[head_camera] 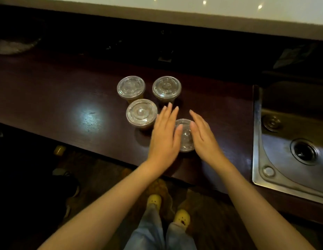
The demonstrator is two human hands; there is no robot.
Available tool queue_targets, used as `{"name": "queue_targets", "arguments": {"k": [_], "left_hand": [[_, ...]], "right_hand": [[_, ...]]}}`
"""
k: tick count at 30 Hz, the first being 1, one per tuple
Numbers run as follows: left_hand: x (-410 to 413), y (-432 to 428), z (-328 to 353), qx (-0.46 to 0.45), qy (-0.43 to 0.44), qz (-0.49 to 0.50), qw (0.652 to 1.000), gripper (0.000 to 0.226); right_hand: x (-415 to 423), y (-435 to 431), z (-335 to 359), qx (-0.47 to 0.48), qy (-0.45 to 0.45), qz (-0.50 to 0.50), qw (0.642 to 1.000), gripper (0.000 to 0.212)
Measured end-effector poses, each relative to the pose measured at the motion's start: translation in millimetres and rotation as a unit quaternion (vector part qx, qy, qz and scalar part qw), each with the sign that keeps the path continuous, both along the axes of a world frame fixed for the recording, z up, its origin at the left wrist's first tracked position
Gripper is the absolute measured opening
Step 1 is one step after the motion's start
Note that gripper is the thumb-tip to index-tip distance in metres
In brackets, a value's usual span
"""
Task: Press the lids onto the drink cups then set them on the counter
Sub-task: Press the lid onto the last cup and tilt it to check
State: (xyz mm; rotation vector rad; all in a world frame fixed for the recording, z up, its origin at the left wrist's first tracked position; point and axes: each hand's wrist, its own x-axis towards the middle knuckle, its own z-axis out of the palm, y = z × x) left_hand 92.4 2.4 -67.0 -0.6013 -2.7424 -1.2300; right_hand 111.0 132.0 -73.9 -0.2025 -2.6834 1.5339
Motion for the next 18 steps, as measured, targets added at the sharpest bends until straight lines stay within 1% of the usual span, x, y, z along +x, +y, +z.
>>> {"name": "queue_targets", "arguments": {"k": [2, 5, 10, 13, 15, 18], "left_hand": [[4, 12, -12, 0.012, -0.029, 0.014, 0.999, 0.05], [3, 15, -20, 0.005, -0.01, 0.036, 0.999, 0.049], [-1, 14, -20, -0.011, -0.013, 0.018, 1.0, 0.051], [-17, 8, -17, -0.015, -0.029, -0.044, 0.998, 0.052], [-35, 3, -14, -0.027, -0.033, -0.101, 0.994, 0.051], [-57, -1, -6, -0.076, -0.036, -0.155, 0.984, 0.051]], "right_hand": [[-4, -2, -8, -0.002, 0.016, 0.001, 1.0, 0.039], [-5, -3, -15, -0.035, 0.032, -0.009, 0.999, 0.034], [-8, -1, -17, -0.055, 0.031, -0.013, 0.998, 0.033], [-2, -9, -12, -0.074, 0.015, -0.054, 0.996, 0.038], [7, -18, -9, -0.074, 0.004, -0.097, 0.992, 0.045], [27, -37, -7, -0.07, -0.027, -0.142, 0.987, 0.058]]}}
